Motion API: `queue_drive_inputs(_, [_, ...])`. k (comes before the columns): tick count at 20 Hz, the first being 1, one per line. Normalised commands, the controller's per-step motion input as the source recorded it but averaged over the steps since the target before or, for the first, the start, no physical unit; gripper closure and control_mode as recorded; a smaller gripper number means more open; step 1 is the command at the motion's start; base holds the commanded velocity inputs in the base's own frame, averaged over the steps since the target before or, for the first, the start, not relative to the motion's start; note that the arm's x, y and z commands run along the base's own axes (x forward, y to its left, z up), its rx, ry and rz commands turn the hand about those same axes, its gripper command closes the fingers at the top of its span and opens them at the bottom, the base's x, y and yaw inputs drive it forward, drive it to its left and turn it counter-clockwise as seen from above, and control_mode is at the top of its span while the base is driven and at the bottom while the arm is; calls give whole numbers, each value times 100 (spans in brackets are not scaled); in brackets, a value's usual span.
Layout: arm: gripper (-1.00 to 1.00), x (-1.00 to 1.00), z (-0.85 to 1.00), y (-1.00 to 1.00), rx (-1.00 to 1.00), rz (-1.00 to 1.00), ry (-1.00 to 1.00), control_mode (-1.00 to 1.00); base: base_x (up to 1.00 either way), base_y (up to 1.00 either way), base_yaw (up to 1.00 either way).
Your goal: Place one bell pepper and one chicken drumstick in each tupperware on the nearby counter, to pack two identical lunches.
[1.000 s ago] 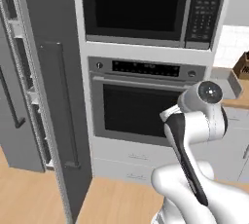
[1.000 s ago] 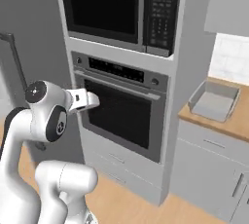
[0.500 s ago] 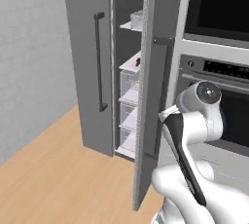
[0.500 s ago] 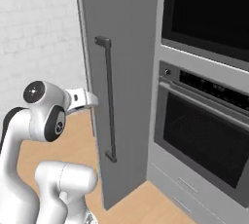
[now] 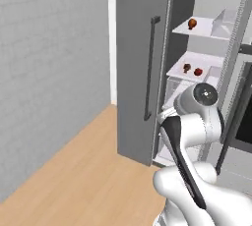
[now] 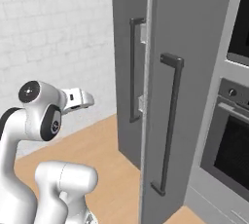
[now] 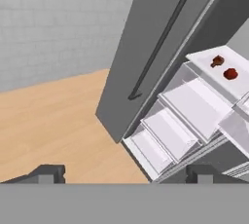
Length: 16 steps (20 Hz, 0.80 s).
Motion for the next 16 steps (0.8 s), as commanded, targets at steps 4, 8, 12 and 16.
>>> queue_drive_inputs(4, [-100, 0, 0, 0, 0, 0, 0, 100, 94, 100, -42])
queue_drive_inputs(8, [-100, 0, 0, 0, 0, 0, 0, 100, 68, 71, -60])
queue_drive_inputs(12, [-100, 0, 0, 0, 0, 0, 0, 100, 53, 47, -63])
queue_drive_inputs(16, [-100, 0, 0, 0, 0, 0, 0, 100, 39, 16, -56])
